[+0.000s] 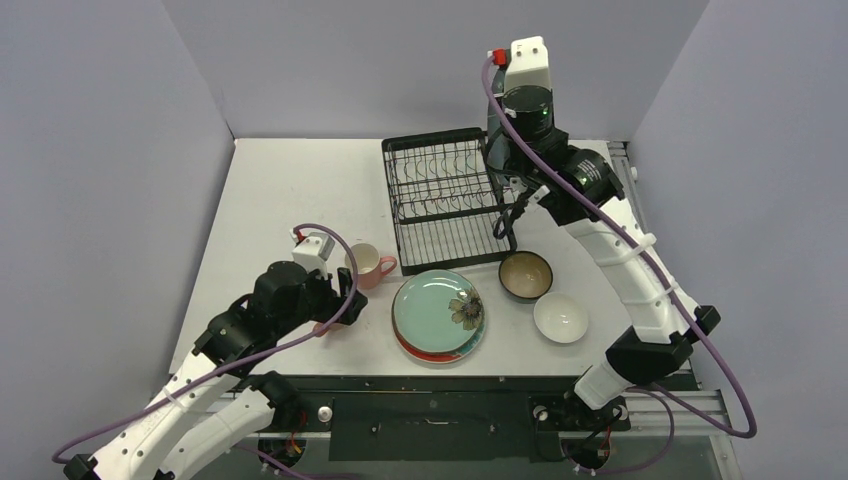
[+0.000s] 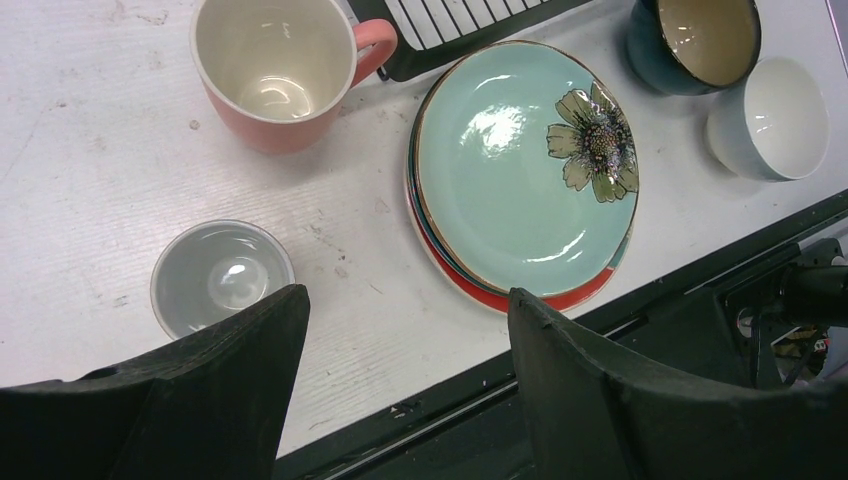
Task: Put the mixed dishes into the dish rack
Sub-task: Insert the plate into the dish rack.
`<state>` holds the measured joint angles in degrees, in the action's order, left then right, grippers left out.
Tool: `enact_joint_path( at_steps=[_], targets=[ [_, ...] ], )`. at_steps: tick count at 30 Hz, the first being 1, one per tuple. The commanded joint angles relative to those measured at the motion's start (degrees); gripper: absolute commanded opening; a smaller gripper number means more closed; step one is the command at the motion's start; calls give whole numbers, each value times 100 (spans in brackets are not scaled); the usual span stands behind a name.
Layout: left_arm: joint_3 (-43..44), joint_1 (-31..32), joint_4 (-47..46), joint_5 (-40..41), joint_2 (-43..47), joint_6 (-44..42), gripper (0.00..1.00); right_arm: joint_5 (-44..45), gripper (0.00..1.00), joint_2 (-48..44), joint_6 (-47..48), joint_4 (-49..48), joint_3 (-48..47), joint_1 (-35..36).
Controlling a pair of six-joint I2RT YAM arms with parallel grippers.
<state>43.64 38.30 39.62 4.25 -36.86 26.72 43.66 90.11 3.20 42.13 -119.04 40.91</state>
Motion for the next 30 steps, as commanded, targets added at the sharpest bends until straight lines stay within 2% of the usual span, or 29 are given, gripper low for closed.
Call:
enact_joint_path(
  at_steps=[1,16,30],
  targets=[
    [13,-66,-272,-13,31,-79,69,295,0,-51,622,-1096,-420,-12],
    [8,-163,-287,-79,-5,-96,69,162,0,282,1122,-1355,-213,-87],
    [4,-290,-318,-165,-38,-114,69,-43,0,341,999,-1433,143,-321]
  ],
)
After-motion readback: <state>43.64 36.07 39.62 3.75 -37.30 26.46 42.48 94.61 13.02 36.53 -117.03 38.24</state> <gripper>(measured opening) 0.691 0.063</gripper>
